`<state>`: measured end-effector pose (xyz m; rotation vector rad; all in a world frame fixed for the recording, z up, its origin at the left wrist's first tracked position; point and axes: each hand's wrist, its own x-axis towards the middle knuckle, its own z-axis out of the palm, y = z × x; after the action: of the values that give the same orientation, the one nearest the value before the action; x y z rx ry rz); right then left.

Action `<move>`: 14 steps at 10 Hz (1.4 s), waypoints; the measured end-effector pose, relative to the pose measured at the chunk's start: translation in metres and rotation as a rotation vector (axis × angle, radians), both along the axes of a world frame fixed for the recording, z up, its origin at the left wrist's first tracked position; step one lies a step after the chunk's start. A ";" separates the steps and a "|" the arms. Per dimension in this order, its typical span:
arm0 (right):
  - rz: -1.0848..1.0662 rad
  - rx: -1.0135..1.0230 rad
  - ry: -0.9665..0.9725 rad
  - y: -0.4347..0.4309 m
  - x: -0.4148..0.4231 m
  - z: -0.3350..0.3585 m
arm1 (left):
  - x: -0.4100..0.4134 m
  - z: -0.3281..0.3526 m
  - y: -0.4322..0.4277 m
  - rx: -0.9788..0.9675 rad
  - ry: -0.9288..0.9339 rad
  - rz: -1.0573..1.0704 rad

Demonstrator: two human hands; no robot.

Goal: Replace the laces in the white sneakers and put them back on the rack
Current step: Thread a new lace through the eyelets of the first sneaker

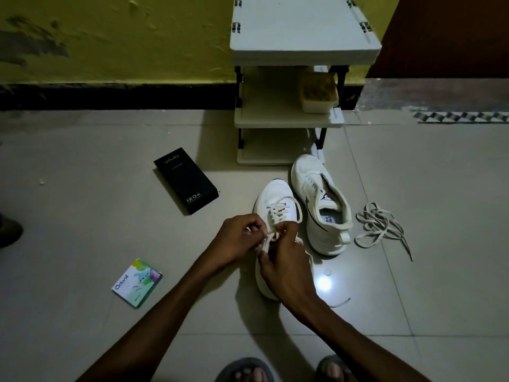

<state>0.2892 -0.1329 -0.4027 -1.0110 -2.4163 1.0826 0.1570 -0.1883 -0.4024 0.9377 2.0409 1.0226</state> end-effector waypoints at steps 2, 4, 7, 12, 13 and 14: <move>-0.020 -0.044 -0.012 0.001 0.005 -0.002 | -0.012 0.006 -0.001 0.174 -0.323 0.264; -0.024 -0.052 0.012 0.001 0.005 -0.008 | -0.059 0.066 0.008 0.628 -0.784 0.694; -0.048 0.066 0.038 0.004 0.007 -0.021 | -0.003 0.049 0.014 -0.246 0.050 0.094; -0.024 0.109 -0.026 0.005 0.005 -0.021 | -0.023 0.101 0.012 0.217 -0.137 0.170; -0.029 0.115 -0.031 0.006 0.004 -0.020 | -0.013 0.106 0.013 0.320 -0.232 0.167; -0.009 0.122 -0.037 0.006 0.004 -0.018 | -0.004 0.105 0.013 0.461 -0.391 0.187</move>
<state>0.2932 -0.1266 -0.4206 -1.0085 -2.4708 0.9084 0.1529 -0.1755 -0.2971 0.6973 1.6147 1.6801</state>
